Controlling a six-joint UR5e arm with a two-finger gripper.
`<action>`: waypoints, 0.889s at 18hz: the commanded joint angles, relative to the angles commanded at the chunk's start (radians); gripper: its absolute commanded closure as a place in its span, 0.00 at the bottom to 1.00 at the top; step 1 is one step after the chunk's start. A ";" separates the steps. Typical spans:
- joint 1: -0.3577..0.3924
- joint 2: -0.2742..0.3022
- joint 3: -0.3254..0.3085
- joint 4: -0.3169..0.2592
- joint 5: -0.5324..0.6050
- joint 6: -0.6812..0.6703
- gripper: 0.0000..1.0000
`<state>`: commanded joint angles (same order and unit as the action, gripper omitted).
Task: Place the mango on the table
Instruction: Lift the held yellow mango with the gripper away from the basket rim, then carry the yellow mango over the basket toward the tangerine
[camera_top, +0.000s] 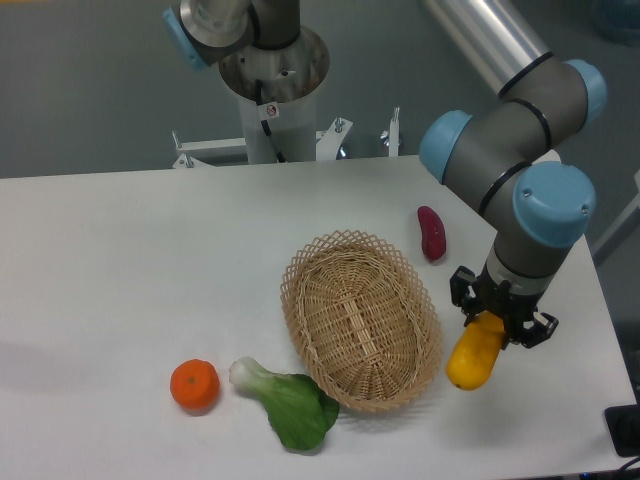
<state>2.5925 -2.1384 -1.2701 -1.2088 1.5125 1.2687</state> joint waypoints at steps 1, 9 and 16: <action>-0.008 0.003 -0.005 0.000 0.002 -0.006 0.60; -0.193 0.045 -0.057 0.008 0.002 -0.156 0.60; -0.402 0.063 -0.072 0.011 0.009 -0.262 0.60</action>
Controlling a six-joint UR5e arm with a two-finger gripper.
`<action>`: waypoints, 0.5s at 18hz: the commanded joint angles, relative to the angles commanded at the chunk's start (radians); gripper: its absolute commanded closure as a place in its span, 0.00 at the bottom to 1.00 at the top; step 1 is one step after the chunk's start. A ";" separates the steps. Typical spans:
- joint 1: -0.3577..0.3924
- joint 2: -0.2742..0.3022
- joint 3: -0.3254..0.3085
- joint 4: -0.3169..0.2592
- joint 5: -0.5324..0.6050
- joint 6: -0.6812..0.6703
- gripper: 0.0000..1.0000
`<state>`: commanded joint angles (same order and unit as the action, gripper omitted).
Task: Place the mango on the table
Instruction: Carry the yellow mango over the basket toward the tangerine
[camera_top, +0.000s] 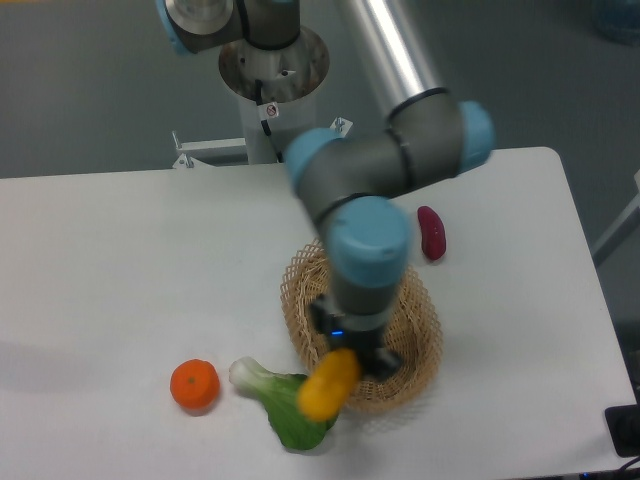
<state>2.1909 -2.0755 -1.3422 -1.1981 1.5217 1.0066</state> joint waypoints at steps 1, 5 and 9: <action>-0.040 0.000 -0.008 0.002 0.005 -0.011 0.60; -0.164 0.005 -0.090 0.023 0.067 -0.016 0.60; -0.241 0.026 -0.175 0.100 0.071 -0.054 0.60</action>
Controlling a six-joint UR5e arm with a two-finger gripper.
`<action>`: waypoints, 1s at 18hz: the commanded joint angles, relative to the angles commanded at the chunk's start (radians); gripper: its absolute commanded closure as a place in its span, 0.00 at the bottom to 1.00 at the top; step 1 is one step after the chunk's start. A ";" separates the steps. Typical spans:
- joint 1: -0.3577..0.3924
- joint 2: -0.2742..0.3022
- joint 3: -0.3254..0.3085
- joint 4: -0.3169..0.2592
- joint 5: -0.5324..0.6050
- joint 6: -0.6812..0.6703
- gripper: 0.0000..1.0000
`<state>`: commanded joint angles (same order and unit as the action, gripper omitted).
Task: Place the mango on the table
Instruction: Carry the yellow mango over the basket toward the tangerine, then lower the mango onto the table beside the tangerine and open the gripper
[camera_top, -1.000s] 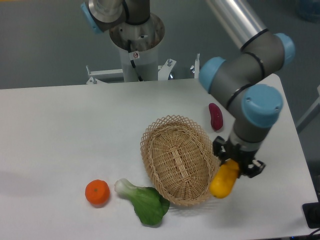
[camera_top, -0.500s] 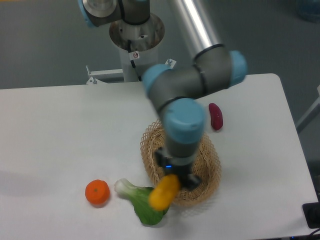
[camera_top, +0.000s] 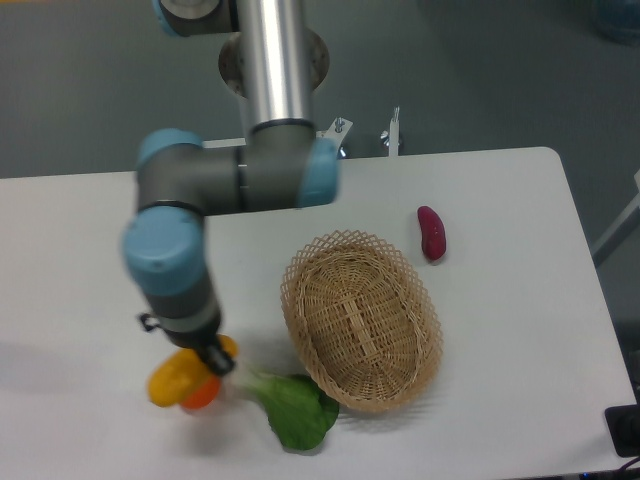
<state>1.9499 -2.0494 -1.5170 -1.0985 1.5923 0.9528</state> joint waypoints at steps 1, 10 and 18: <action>-0.018 -0.003 -0.011 0.017 0.003 -0.021 0.60; -0.106 -0.087 -0.035 0.063 0.067 -0.036 0.46; -0.106 -0.046 -0.048 0.082 0.043 -0.039 0.00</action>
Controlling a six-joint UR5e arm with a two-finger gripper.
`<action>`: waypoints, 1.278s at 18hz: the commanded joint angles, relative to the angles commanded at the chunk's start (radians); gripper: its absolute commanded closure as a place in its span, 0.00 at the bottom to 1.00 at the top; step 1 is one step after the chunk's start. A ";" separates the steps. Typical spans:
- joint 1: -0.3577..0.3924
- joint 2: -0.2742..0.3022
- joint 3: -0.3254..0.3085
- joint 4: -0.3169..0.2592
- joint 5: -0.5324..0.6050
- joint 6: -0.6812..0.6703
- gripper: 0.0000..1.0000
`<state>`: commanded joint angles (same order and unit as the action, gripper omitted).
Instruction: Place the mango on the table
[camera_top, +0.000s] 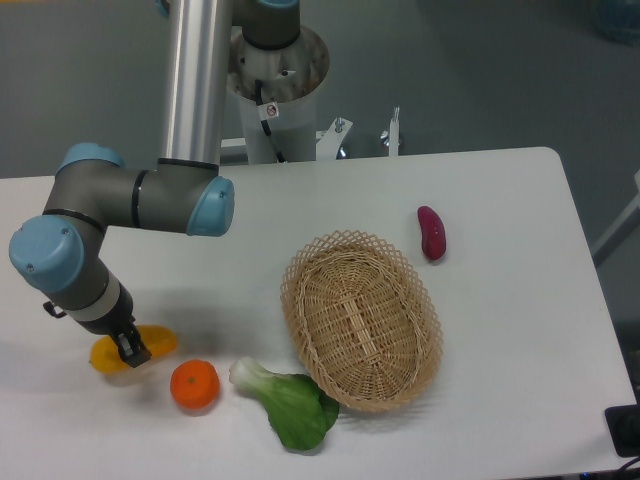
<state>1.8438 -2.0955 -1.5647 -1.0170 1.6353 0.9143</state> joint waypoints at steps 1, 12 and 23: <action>0.005 0.002 0.000 0.003 -0.002 -0.002 0.00; 0.208 0.055 0.043 0.009 -0.002 -0.003 0.00; 0.515 0.091 0.147 -0.216 -0.034 0.357 0.00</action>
<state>2.3590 -2.0050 -1.4176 -1.2330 1.6016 1.2713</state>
